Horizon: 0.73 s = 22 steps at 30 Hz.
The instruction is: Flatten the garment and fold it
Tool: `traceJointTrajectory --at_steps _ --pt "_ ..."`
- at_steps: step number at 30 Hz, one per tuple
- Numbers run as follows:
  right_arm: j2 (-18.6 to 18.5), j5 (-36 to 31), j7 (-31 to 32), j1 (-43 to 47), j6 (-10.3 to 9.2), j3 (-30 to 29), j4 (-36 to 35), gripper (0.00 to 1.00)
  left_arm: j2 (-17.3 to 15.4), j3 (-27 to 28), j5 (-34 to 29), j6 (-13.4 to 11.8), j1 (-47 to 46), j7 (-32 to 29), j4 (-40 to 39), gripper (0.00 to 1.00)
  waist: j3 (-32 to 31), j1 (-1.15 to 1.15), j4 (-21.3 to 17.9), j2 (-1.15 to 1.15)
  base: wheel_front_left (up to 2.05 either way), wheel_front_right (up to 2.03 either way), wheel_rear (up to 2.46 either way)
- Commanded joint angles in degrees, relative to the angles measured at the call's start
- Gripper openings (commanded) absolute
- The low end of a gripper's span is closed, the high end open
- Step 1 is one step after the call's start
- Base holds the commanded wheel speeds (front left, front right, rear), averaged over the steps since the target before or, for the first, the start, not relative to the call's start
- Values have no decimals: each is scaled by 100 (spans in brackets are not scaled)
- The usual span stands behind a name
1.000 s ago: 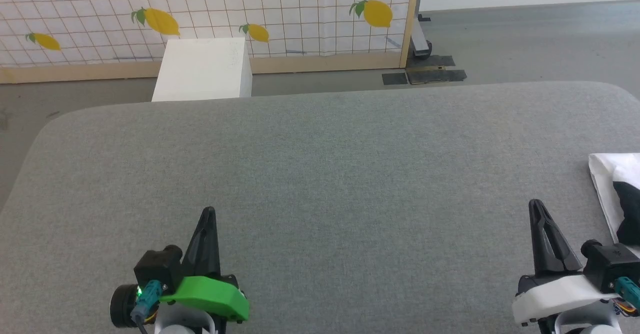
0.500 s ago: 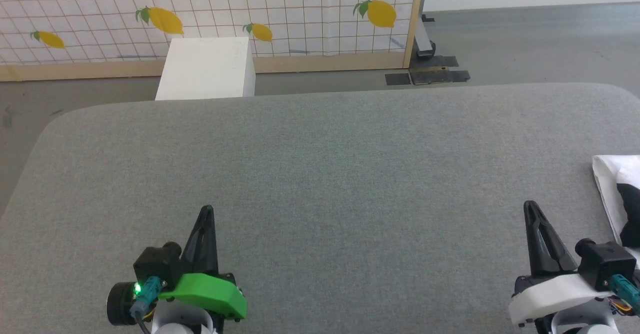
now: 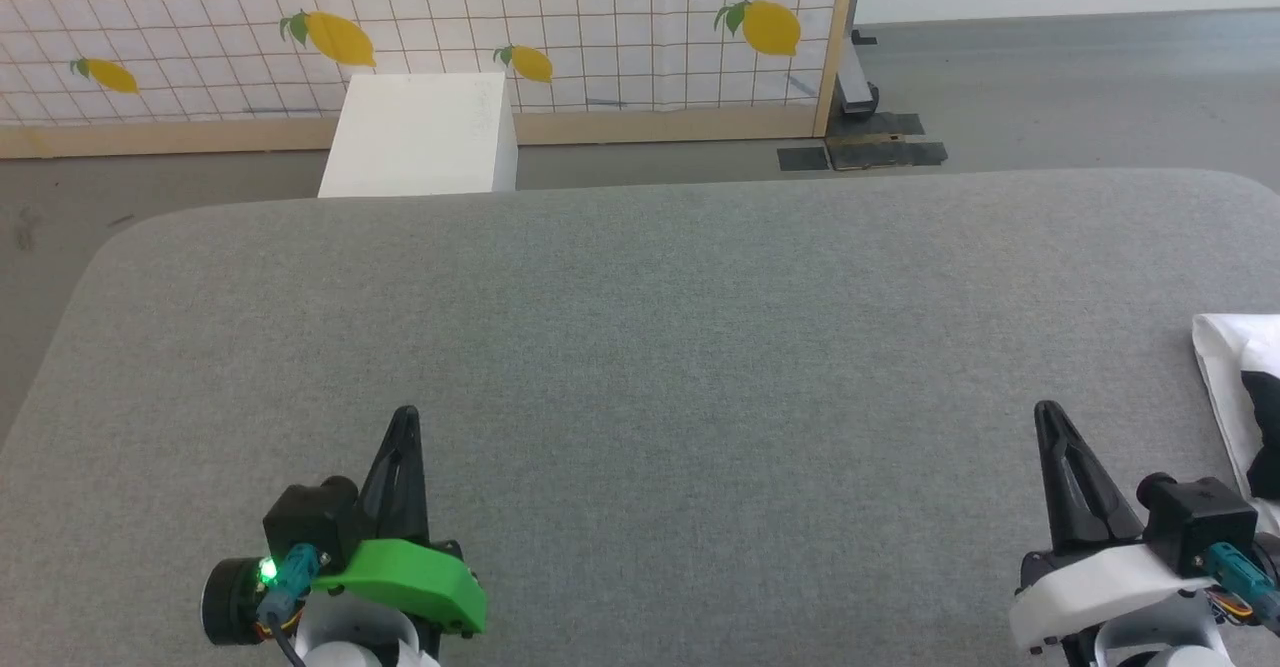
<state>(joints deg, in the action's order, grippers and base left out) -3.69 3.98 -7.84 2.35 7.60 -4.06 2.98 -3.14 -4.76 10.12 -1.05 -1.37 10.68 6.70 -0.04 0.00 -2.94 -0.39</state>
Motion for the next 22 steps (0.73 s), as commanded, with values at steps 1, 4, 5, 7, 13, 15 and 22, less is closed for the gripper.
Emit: traceJointTrajectory --at_steps 1,4,5,7,13,15,22 --pt "21 -40 41 -66 -3 18 -43 0 8 17 -58 29 40 -30 -42 0 0 0 5 11 0 0 0" --pt "23 -52 65 -71 -3 31 -52 0 8 32 -88 32 43 -63 -63 0 0 0 14 12 0 0 0" --pt "23 -56 74 -73 -4 36 -55 0 8 38 -100 33 44 -76 -70 0 0 0 18 13 0 0 0" --pt "25 -64 91 -77 -4 44 -60 0 9 48 -122 34 46 -99 -84 0 0 0 24 13 0 0 0" --pt "29 -88 140 -88 -4 70 -78 0 10 79 -185 39 53 -169 -126 0 1 0 44 15 0 0 0" --pt "30 -96 157 -92 -4 79 -83 0 10 89 -207 41 55 -192 -140 0 1 0 50 16 0 0 0" --pt "35 -124 214 -105 -5 109 -103 0 12 124 -280 47 62 -272 -188 0 1 0 72 18 0 0 0"
